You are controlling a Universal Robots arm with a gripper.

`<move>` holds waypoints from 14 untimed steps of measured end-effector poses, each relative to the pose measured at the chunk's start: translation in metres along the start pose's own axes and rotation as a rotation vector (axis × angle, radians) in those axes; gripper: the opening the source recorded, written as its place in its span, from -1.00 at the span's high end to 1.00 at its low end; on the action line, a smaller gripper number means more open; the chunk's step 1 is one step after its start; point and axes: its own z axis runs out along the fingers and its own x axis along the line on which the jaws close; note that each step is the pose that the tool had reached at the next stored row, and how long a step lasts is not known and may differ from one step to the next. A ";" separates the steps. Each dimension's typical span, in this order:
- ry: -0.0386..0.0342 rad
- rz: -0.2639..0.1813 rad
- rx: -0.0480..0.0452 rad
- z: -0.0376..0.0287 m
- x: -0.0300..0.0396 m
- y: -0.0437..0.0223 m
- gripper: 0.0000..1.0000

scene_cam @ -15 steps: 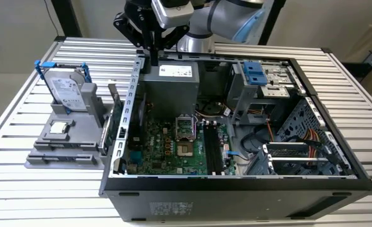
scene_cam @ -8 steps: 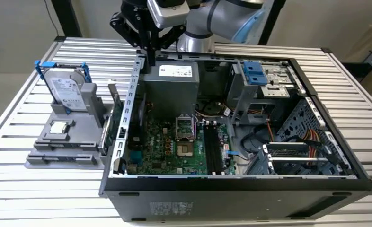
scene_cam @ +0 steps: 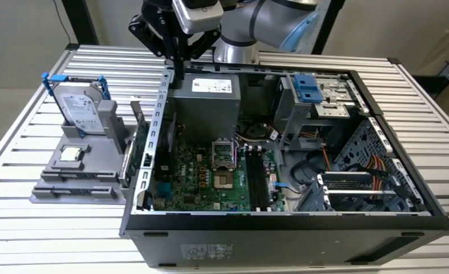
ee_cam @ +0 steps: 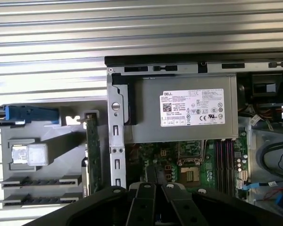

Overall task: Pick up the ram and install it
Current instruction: 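Reach for the ram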

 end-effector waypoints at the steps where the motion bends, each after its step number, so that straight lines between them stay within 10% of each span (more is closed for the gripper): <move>1: 0.0000 0.000 0.0001 0.0000 0.0008 -0.0001 1.00; 14: 0.0000 0.000 0.0000 -0.0002 0.0103 -0.0007 1.00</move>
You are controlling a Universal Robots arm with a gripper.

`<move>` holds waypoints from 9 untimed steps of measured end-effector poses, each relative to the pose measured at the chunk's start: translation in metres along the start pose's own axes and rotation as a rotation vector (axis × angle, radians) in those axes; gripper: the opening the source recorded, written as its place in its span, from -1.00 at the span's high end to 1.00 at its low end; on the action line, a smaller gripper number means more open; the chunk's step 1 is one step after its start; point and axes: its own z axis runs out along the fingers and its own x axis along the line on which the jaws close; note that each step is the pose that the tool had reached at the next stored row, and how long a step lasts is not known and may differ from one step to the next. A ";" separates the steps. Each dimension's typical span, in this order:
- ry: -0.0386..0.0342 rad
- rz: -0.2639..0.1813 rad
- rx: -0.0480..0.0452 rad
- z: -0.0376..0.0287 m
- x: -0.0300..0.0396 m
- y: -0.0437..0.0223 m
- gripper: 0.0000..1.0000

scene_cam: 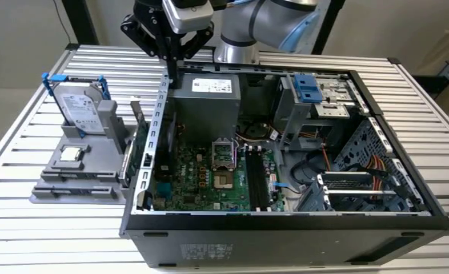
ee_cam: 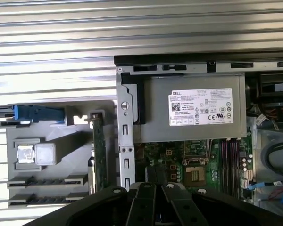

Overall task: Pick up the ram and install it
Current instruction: 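Reach for the ram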

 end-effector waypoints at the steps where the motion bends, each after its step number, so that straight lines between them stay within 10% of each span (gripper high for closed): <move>1: 0.0000 0.000 0.0001 0.0000 0.0008 0.0000 1.00; 9: 0.0001 0.000 0.0000 -0.0002 0.0066 -0.0005 1.00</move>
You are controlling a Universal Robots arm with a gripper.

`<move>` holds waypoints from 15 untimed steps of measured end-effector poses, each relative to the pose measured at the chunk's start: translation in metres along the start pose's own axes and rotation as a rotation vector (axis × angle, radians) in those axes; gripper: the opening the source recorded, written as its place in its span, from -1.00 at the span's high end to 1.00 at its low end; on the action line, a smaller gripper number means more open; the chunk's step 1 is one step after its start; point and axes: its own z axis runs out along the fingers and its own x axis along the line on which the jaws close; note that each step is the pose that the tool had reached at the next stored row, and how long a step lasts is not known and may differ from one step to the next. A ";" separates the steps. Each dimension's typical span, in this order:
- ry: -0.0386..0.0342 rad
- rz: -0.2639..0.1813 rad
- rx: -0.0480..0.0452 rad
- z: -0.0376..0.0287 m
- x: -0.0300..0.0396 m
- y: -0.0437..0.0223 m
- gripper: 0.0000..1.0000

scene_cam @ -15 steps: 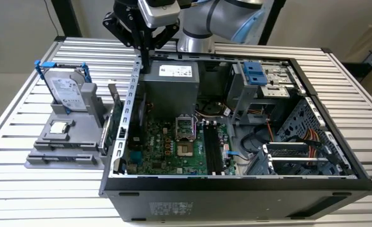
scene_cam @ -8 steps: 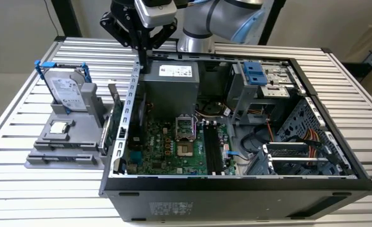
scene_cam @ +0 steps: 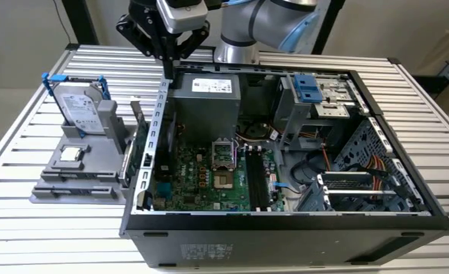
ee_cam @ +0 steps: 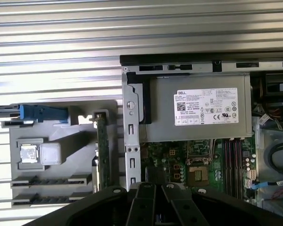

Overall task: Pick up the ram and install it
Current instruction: 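Reach for the ram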

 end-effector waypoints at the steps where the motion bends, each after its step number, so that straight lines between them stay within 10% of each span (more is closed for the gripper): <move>1: -0.0001 0.000 -0.0001 0.0000 0.0007 0.0000 1.00; 15: 0.0000 0.000 0.0000 -0.0003 0.0117 -0.0008 1.00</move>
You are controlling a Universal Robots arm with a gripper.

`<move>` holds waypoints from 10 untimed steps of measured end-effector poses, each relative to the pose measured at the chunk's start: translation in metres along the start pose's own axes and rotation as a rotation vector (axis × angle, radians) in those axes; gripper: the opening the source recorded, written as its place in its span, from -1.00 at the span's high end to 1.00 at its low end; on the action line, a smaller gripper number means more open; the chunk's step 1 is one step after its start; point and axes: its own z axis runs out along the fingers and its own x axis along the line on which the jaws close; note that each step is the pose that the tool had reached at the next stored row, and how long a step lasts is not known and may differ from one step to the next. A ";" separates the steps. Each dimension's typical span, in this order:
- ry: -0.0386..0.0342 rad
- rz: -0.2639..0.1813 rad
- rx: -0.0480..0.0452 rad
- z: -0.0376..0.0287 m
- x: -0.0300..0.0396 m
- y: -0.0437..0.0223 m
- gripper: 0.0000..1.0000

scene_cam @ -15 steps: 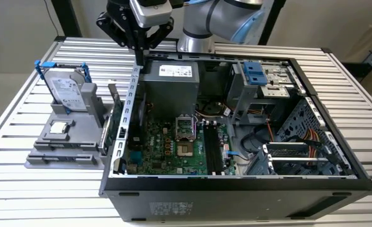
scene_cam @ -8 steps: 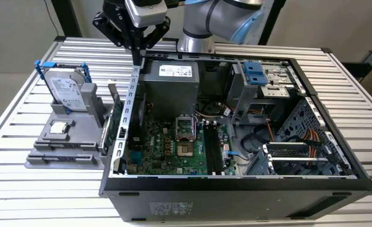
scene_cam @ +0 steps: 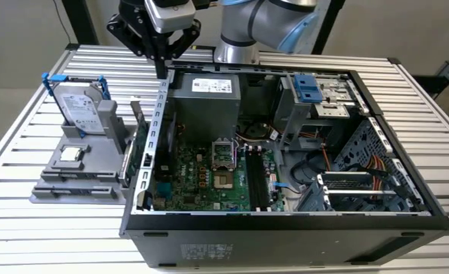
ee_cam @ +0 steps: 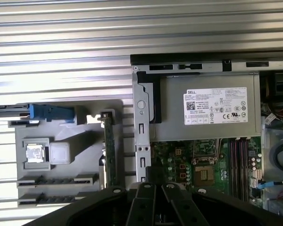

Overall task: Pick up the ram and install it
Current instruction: 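Reach for the ram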

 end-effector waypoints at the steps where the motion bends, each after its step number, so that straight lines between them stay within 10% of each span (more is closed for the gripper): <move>1: 0.0000 0.000 0.0000 0.0000 0.0008 -0.0001 1.00; 10: -0.0001 0.000 -0.0001 -0.0001 0.0075 -0.0005 1.00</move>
